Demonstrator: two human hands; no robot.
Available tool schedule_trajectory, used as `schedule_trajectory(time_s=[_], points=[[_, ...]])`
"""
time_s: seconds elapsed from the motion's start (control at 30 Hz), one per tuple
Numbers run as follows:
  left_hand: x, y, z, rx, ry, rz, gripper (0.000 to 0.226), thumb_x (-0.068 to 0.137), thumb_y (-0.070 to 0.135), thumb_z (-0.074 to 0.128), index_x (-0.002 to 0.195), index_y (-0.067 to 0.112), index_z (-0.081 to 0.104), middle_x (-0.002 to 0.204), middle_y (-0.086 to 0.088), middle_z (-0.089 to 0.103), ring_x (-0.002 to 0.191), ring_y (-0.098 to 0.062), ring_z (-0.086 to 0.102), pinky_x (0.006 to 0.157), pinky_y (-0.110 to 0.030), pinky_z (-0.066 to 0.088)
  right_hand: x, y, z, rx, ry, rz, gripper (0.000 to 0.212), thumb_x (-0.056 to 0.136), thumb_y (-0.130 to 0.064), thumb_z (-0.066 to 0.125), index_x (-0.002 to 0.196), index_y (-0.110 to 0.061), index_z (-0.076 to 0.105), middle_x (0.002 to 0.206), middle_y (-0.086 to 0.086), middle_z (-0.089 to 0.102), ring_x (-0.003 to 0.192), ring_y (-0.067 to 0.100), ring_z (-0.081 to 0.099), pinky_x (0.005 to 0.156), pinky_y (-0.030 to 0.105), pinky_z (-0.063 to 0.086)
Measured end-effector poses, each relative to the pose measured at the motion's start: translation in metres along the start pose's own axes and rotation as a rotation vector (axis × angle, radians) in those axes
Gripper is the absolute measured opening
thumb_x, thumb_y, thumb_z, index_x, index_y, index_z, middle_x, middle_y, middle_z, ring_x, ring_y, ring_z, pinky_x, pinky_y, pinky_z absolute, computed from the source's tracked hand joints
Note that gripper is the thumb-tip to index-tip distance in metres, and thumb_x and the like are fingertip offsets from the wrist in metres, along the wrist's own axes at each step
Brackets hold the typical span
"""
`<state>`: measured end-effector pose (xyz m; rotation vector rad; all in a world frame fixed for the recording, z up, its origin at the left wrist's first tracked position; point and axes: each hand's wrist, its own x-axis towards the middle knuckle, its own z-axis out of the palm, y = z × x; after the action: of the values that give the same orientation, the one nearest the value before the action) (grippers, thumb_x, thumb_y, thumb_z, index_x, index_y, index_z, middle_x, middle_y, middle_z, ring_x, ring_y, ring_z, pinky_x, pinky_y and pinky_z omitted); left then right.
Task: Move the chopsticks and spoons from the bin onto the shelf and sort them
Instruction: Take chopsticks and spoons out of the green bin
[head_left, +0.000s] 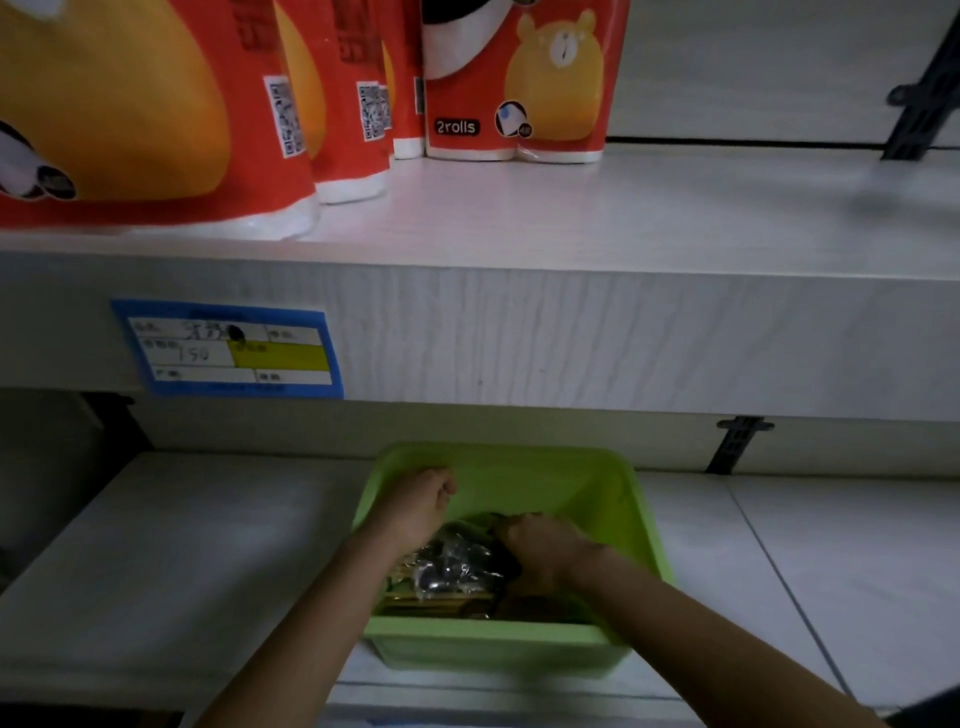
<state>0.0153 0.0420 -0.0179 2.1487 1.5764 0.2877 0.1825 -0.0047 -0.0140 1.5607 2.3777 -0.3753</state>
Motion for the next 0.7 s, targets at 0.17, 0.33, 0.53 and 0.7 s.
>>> schedule_trajectory(time_s=[0.17, 0.33, 0.53, 0.7], points=[[0.002, -0.003, 0.001, -0.026, 0.015, -0.024, 0.031, 0.09, -0.001, 0.041, 0.112, 0.008, 0.06, 0.113, -0.009, 0.064, 0.101, -0.02, 0.059, 0.084, -0.026, 0.044, -0.009, 0.012, -0.01, 0.238, -0.005, 0.029, 0.035, 0.086, -0.033, 0.058, 0.112, -0.009, 0.059, 0.116, 0.017, 0.061, 0.108, 0.031, 0.058, 0.083, 0.033, 0.046], [0.005, 0.0, -0.001, -0.065, 0.068, -0.069, 0.028, 0.089, -0.003, 0.041, 0.094, 0.016, 0.061, 0.099, -0.006, 0.062, 0.088, -0.017, 0.055, 0.073, -0.023, 0.039, -0.023, 0.029, -0.025, 0.42, -0.004, 0.07, 0.015, 0.093, -0.028, 0.049, 0.09, -0.014, 0.053, 0.095, 0.014, 0.056, 0.086, 0.019, 0.05, 0.07, 0.024, 0.031], [0.008, -0.002, 0.0, -0.106, -0.038, -0.12, 0.03, 0.09, 0.003, 0.039, 0.109, 0.006, 0.062, 0.114, -0.013, 0.064, 0.104, -0.026, 0.06, 0.083, -0.029, 0.047, -0.042, 0.044, -0.038, 0.849, 0.161, 0.1, 0.007, 0.095, -0.027, 0.046, 0.091, -0.022, 0.045, 0.071, -0.006, 0.051, 0.061, 0.004, 0.049, 0.051, 0.012, 0.037], [-0.002, 0.008, 0.009, 0.062, -0.278, 0.152, 0.039, 0.082, 0.026, 0.067, 0.116, 0.011, 0.057, 0.121, -0.007, 0.057, 0.113, -0.021, 0.054, 0.083, -0.021, 0.039, -0.037, 0.044, -0.034, 1.146, 0.343, 0.121, 0.02, 0.092, -0.027, 0.053, 0.076, -0.017, 0.046, 0.06, -0.003, 0.044, 0.048, 0.006, 0.039, 0.044, 0.016, 0.029]])
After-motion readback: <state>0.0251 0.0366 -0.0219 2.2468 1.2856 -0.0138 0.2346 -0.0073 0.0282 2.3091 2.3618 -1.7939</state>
